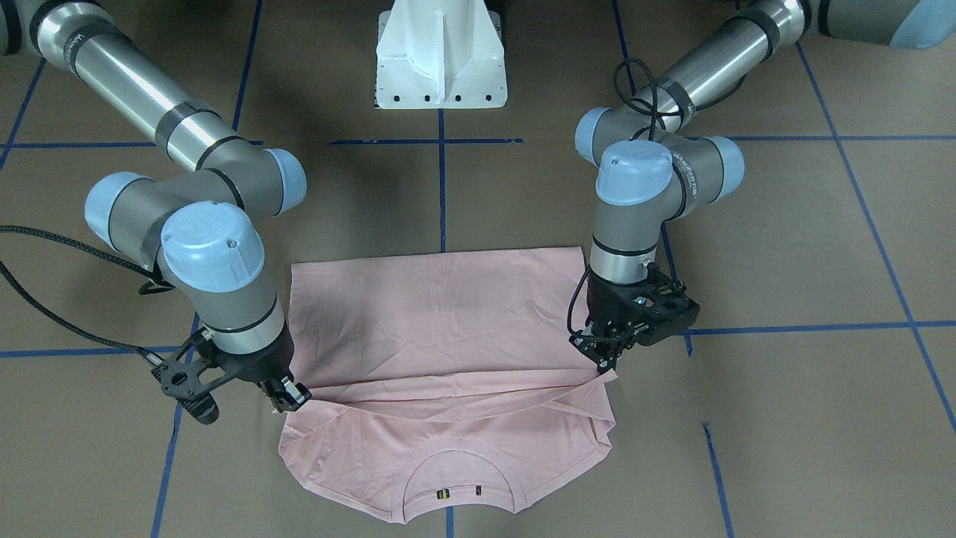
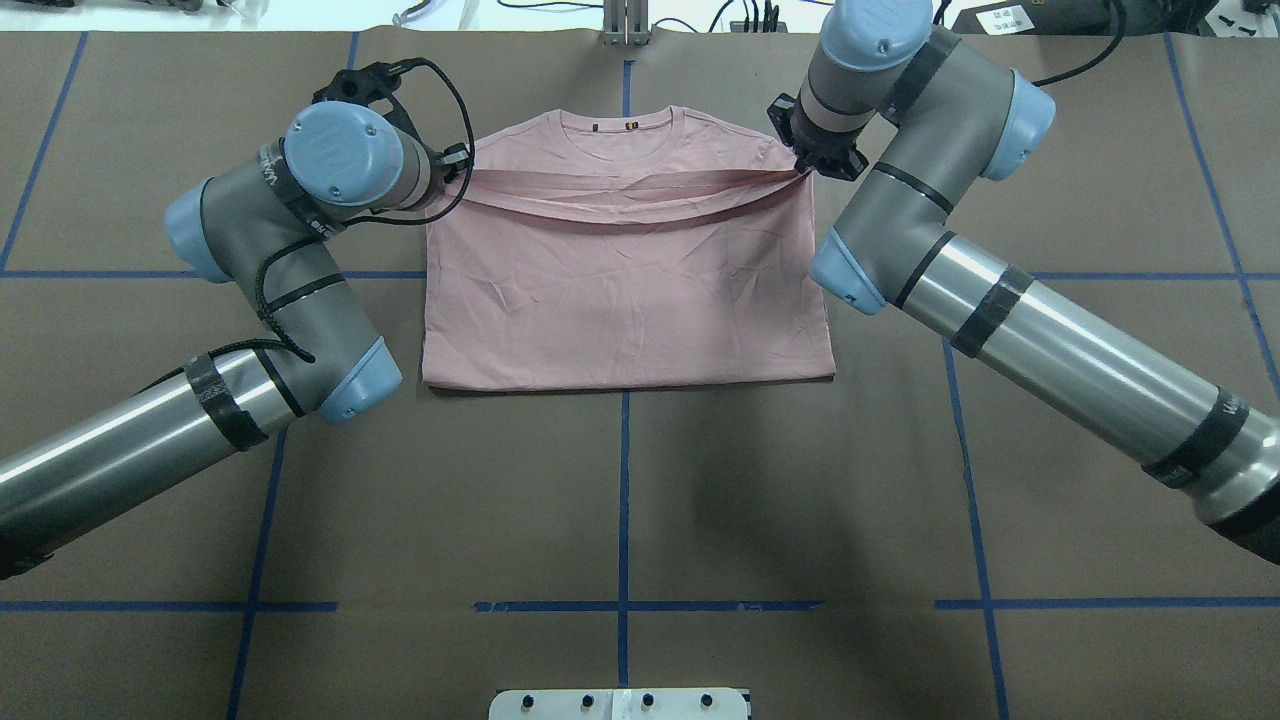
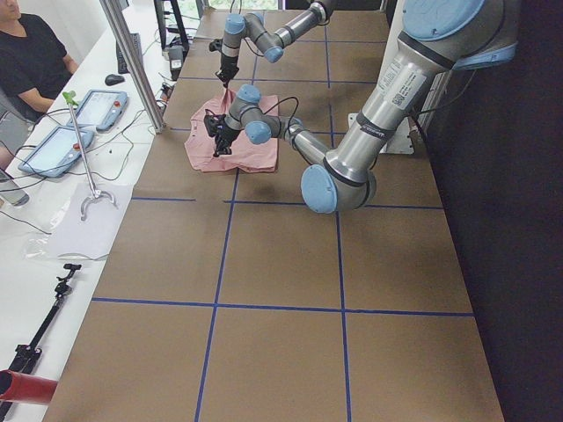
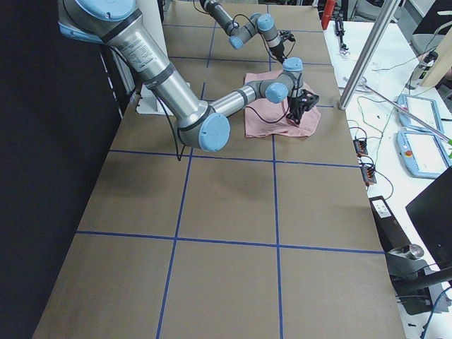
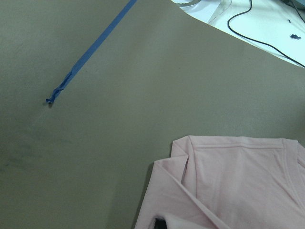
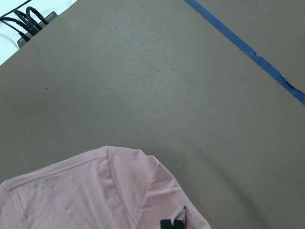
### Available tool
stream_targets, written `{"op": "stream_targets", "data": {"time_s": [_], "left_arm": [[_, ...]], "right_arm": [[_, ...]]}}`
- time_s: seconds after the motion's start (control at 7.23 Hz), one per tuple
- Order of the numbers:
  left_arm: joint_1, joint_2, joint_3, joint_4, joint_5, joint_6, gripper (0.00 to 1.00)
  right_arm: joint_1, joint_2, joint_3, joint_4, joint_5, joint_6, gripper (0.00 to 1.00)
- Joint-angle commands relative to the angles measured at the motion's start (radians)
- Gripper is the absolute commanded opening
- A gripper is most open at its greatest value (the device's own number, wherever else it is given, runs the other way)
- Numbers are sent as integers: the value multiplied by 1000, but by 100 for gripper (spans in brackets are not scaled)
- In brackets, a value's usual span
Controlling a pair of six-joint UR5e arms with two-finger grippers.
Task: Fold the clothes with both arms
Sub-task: 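Release the hem at the collar and raise both grippers away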
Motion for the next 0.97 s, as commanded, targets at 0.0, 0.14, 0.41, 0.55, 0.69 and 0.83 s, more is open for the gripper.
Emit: {"op": "stream_targets", "data": {"time_s": [0.0, 0.14, 0.41, 0.55, 0.69, 0.83], "left_arm": [[-28, -12, 108, -103, 15, 65, 0], [-28, -14, 129, -131, 15, 90, 12], [-30, -18, 127, -139, 9, 104, 37], [-33, -18, 125, -164, 7, 105, 47], [-59, -14, 118, -191, -5, 106, 47], [-77, 15, 78, -221, -98, 106, 47]], "right_arm": [[2, 22, -85, 78, -7, -17, 0], [1, 28, -109, 95, -19, -18, 0], [-4, 34, -125, 95, -26, -28, 42], [-2, 37, -125, 95, -26, -30, 48], [-2, 42, -122, 98, -26, -30, 54], [13, 43, -98, 98, -21, -30, 54]]}}
